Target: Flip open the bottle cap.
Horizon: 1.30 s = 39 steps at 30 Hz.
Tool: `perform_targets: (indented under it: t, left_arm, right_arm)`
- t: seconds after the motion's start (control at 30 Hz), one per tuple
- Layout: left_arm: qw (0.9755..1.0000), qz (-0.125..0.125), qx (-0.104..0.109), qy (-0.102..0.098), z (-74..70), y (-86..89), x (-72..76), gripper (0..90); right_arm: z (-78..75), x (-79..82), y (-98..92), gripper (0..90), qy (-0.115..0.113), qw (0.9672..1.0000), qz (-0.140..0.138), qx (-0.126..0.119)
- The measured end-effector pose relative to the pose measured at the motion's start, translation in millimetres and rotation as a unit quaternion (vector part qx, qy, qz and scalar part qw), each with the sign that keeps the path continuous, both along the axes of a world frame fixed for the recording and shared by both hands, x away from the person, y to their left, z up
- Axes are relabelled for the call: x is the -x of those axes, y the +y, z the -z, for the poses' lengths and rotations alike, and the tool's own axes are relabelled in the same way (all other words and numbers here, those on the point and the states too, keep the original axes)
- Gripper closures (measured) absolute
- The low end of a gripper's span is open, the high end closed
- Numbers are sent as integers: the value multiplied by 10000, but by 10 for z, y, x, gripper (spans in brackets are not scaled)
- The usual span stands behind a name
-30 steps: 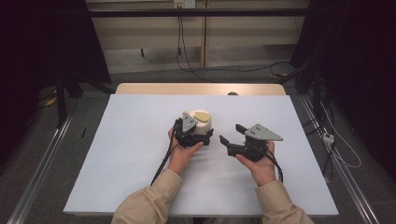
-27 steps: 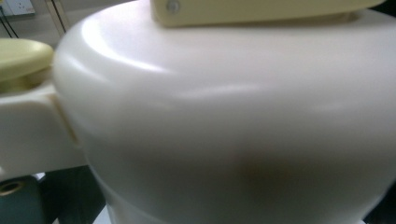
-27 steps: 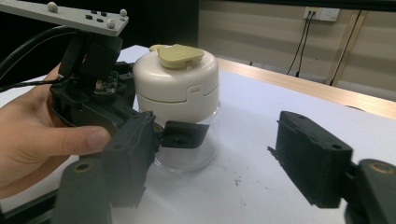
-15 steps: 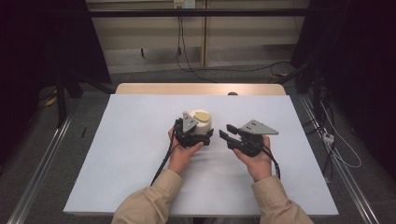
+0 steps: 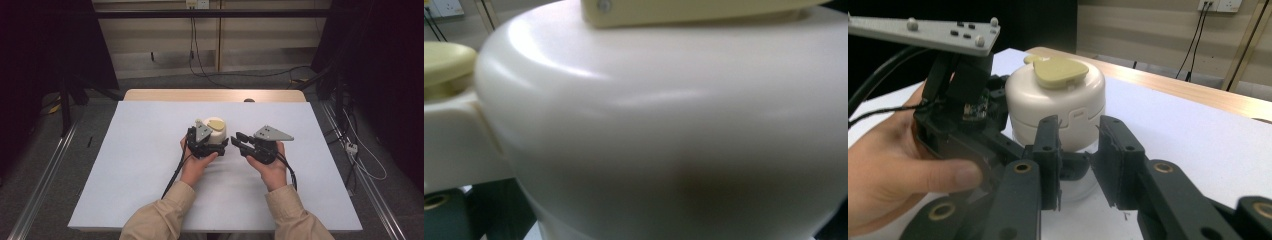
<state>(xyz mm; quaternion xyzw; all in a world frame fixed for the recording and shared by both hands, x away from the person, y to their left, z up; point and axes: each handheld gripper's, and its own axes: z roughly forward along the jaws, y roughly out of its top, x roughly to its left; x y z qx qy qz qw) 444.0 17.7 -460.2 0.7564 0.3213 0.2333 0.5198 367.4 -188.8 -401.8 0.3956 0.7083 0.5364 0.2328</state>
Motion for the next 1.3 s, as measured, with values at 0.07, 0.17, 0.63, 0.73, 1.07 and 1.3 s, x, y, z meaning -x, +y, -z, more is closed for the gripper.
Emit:
perform_targets:
  t: [0.07, 0.17, 0.63, 0.73, 1.07, 1.3]
  left_arm:
    - [10000, 0, -2, 0, 0, -1, 0, 49]
    - [10000, -4, -6, -1, 0, -3, 1, 48]
    - [10000, 0, -36, -4, -1, -1, 0, 49]
    - [10000, -6, -40, -6, -1, -1, 0, 48]
    - [10000, -4, -54, -1, -1, -4, 0, 48]
    - [10000, -18, -62, 2, -1, -7, 1, 48]
  right_arm:
    - [-8, -14, -3, 738, -4, 10000, 18, 15]
    - [-20, -32, 18, 754, 19, 10000, 21, -9]
    - [-69, -153, 100, 895, 258, 9996, -91, 112]
    - [-70, -180, 108, 900, 282, 9995, -121, 67]
    - [-84, -214, 117, 900, 365, 9991, -200, 124]
    - [-70, -237, 115, 900, 390, 9989, -225, 109]
